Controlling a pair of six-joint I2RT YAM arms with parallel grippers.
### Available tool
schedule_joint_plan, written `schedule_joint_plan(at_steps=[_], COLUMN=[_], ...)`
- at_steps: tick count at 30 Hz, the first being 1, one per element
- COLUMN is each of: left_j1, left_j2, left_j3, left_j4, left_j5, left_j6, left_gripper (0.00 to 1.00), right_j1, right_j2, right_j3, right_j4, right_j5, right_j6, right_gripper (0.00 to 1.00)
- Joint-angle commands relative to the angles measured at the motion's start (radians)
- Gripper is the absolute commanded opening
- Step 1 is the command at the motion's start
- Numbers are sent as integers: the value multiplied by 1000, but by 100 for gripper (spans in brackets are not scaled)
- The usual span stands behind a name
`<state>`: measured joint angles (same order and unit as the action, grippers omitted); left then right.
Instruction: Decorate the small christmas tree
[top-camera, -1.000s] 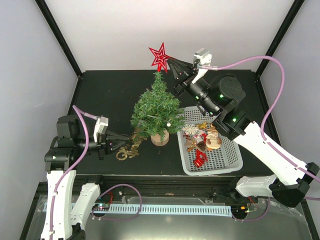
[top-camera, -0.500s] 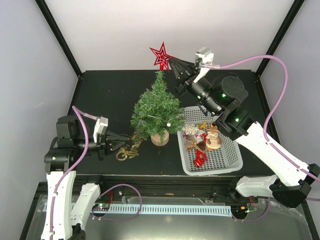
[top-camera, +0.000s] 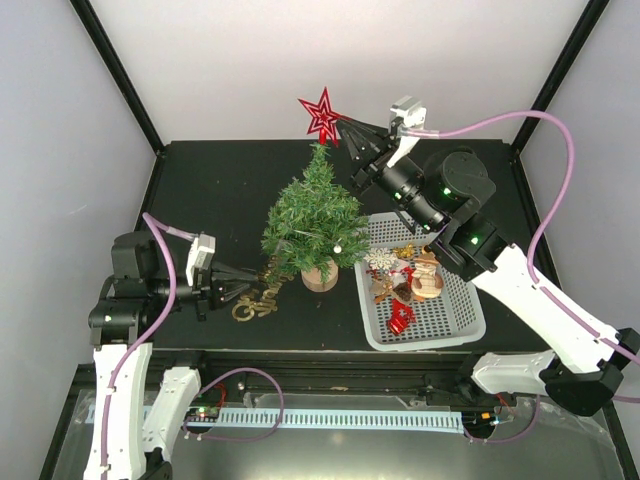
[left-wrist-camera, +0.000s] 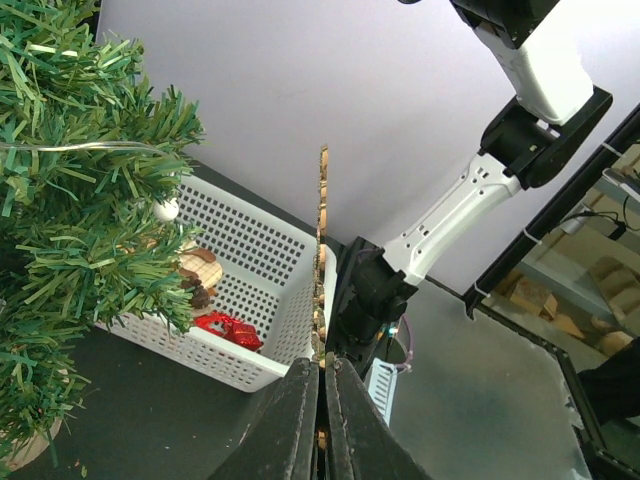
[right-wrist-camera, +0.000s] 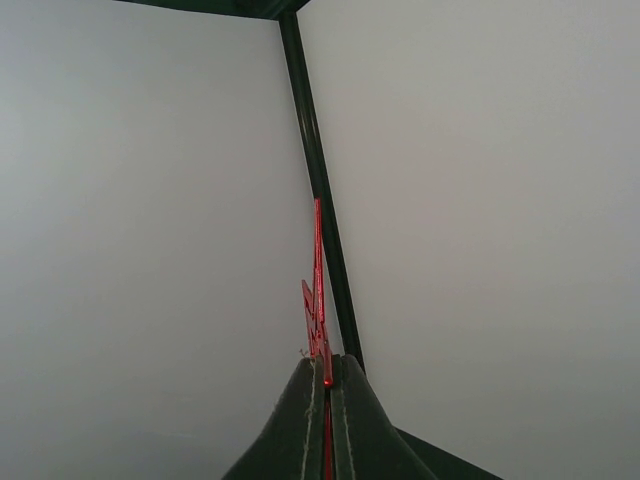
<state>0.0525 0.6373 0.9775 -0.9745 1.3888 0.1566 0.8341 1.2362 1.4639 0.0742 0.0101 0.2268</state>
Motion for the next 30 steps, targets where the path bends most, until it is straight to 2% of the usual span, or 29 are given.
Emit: schedule_joint_plan(at_steps=[1,19,30], left_j1=[10,25,34], left_j2=[-15,-34,-37], left_j3=[-3,-14,-15], left_j4=[26,52,60], left_j5=[28,47,57], left_j6=[-12,-45,-59], left_gripper=[1,2,2], right_j1=[-5,-5,-5], right_j2=[-28,-73,-49], right_j3=[-21,-159,-105], right_j4=[4,41,-14], right_j5=[-20,-52,-56], right_j6=[18,30,-25], right_gripper=[1,1,1])
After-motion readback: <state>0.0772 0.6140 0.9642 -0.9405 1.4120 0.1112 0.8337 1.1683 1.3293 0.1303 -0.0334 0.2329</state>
